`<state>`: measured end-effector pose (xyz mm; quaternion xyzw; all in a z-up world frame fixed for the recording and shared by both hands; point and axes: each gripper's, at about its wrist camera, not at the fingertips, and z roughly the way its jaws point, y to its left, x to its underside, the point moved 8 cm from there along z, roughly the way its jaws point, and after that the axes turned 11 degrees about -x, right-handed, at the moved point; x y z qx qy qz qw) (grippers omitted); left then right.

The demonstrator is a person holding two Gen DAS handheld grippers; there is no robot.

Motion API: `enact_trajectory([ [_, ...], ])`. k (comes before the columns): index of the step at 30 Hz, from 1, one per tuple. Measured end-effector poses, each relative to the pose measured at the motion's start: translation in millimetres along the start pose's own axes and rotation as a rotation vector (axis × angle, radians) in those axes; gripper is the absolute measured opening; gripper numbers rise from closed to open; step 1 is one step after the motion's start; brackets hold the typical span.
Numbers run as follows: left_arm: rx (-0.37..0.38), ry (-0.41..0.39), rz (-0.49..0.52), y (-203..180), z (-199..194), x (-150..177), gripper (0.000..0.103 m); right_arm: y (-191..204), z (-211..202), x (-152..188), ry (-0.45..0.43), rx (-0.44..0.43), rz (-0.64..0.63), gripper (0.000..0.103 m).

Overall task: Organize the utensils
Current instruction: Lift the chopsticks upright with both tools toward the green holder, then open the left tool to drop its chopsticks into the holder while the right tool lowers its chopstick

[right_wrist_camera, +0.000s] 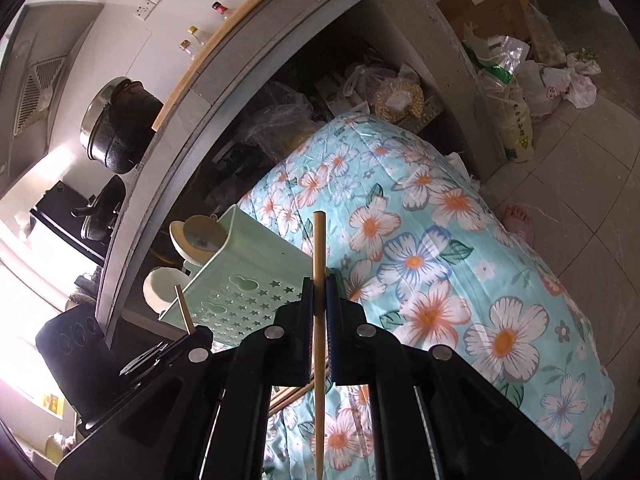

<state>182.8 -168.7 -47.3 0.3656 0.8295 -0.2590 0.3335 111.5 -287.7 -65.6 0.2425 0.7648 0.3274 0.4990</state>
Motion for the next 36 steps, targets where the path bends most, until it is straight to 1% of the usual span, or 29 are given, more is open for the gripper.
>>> enact_trajectory([
  [9,0.018,-0.069,-0.041,8.7,-27.3,-19.6,0.006,18.9,-6.1,-7.3,-0.028,-0.002,-0.074,0.006],
  [13,0.013,-0.131,-0.059,15.8,-47.2,-36.2,0.006,24.6,-8.4,-9.6,-0.036,-0.008,-0.098,0.006],
  [15,0.003,-0.18,-0.069,20.2,-63.4,-50.2,0.006,26.3,-9.6,-11.8,-0.041,-0.011,-0.106,0.006],
  [22,-0.08,-0.444,-0.09,42.7,-136.4,-107.5,0.005,25.5,-6.4,-12.6,-0.033,-0.016,-0.102,0.006],
  [24,-0.1,-0.5,-0.095,46.5,-146.9,-122.1,0.006,26.5,-5.2,-11.6,-0.031,-0.018,-0.101,0.006],
  [26,-0.123,-0.537,-0.095,50.2,-149.7,-135.3,0.006,27.8,-5.5,-11.1,-0.031,-0.018,-0.104,0.006],
  [30,-0.175,-0.574,-0.09,55.2,-147.7,-150.4,0.006,30.2,-8.6,-12.8,-0.04,-0.018,-0.114,0.006],
  [32,-0.211,-0.583,-0.078,58.1,-141.5,-151.8,0.006,30.7,-9.5,-14.1,-0.044,-0.02,-0.117,0.006],
  [34,-0.245,-0.568,-0.068,61.8,-126.4,-150.9,0.006,31.5,-9.5,-15.3,-0.046,-0.02,-0.121,0.006],
  [36,-0.269,-0.523,-0.066,67.7,-107.8,-144.7,0.006,33.6,-9.7,-17.0,-0.047,-0.023,-0.129,0.006],
])
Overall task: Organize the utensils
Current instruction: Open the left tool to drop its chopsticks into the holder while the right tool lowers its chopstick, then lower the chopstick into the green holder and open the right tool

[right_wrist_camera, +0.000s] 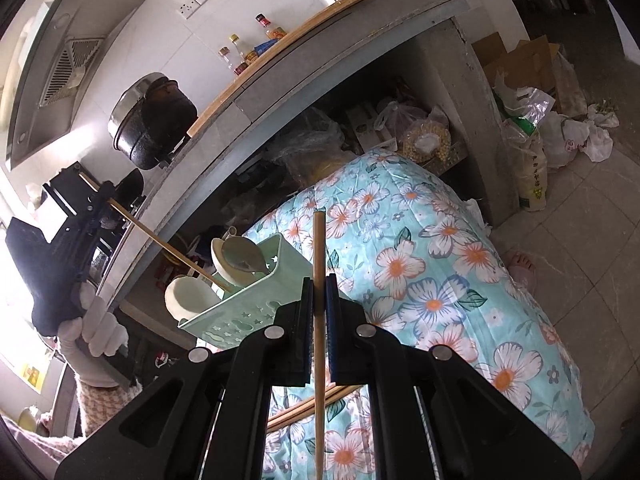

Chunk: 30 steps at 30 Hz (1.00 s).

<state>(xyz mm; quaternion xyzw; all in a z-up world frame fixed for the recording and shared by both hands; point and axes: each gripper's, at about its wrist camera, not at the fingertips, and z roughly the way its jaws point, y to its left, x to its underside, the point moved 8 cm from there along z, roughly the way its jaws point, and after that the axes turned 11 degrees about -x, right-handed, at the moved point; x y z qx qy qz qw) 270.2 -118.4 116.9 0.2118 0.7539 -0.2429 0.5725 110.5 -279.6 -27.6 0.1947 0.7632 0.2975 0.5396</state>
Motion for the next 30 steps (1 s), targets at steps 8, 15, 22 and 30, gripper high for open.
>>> enact_trajectory([
  [8,-0.04,0.091,-0.021,18.3,19.1,38.0,0.022,26.9,-4.6,-24.6,-0.036,-0.036,-0.086,0.006],
  [15,-0.059,0.092,-0.04,27.1,1.3,48.8,0.041,72.3,-9.7,-58.4,-0.081,-0.153,-0.169,0.006],
  [22,-0.105,0.052,-0.068,39.8,-35.2,50.3,0.064,121.5,-5.7,-102.4,-0.13,-0.279,-0.25,0.006],
  [30,-0.13,0.056,-0.086,52.1,-66.0,66.0,0.075,166.5,27.2,-141.6,-0.17,-0.325,-0.358,0.006],
])
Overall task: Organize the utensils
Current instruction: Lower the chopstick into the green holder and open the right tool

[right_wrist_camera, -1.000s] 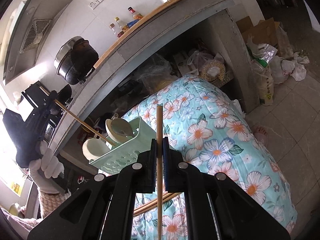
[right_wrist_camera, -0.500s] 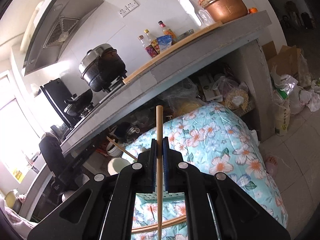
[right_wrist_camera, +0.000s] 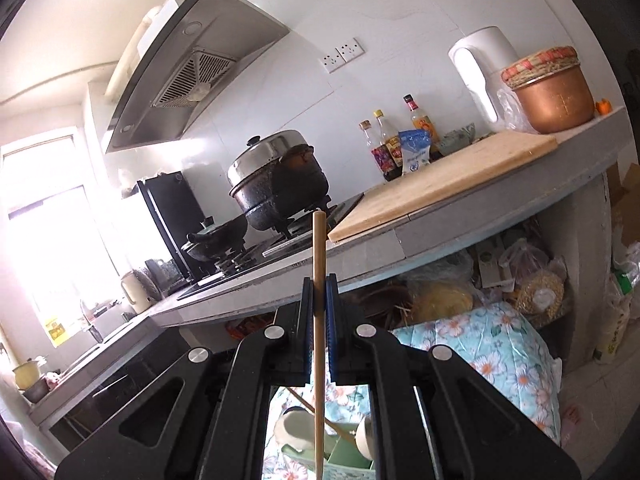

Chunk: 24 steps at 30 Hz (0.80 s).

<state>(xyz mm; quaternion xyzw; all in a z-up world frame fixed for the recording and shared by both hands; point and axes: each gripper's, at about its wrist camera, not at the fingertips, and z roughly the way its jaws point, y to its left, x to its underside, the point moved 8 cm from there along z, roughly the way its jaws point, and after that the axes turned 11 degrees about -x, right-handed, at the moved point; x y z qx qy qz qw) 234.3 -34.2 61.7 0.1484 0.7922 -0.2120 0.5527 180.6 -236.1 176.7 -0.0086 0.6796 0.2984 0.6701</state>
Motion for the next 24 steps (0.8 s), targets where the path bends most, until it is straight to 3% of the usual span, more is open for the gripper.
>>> enact_trajectory([
  [6,-0.019,0.059,0.017,5.0,-7.5,29.8,0.075,-5.8,41.6,7.1,0.034,0.007,-0.048,0.006],
  [16,-0.035,0.105,-0.008,12.8,-8.8,52.5,0.075,-31.9,87.9,82.1,0.241,0.042,-0.045,0.009],
  [20,-0.028,0.115,0.001,11.2,-6.5,54.9,0.075,-31.0,80.7,79.3,0.22,0.038,-0.049,0.041],
  [24,-0.013,0.126,-0.003,9.0,-3.2,57.6,0.075,-28.2,67.0,69.0,0.192,0.048,-0.059,0.047],
])
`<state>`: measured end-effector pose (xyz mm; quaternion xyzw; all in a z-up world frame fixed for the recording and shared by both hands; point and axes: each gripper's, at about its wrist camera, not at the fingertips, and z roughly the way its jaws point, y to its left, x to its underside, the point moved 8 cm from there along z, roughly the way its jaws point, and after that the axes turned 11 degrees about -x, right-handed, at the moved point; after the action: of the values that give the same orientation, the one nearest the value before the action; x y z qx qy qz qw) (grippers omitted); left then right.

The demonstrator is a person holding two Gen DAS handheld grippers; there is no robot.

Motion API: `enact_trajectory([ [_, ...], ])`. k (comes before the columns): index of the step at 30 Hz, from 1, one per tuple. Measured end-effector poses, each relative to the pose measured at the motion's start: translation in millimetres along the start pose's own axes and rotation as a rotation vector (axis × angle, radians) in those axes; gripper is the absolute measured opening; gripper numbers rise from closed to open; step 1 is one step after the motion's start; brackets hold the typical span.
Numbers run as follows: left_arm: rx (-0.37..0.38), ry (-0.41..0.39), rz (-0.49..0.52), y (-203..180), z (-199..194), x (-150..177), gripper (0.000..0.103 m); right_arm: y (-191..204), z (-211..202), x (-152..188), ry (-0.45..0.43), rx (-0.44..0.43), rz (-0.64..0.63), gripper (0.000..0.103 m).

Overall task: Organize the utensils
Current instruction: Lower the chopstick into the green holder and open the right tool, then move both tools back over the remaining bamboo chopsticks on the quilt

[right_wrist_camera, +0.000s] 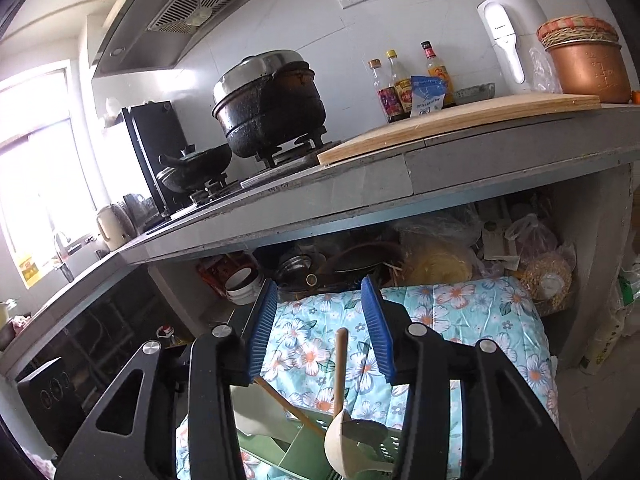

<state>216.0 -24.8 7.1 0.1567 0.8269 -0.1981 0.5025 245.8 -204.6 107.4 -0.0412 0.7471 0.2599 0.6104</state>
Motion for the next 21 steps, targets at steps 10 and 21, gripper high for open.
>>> enact_trajectory([
  [10,0.073,0.066,0.041,-13.3,8.3,17.3,0.079,-1.6,-58.9,36.1,-0.022,0.115,0.031,0.073],
  [21,0.135,0.204,-0.018,-25.3,33.1,54.5,0.093,-25.0,-99.6,125.5,0.083,0.349,0.079,0.096],
])
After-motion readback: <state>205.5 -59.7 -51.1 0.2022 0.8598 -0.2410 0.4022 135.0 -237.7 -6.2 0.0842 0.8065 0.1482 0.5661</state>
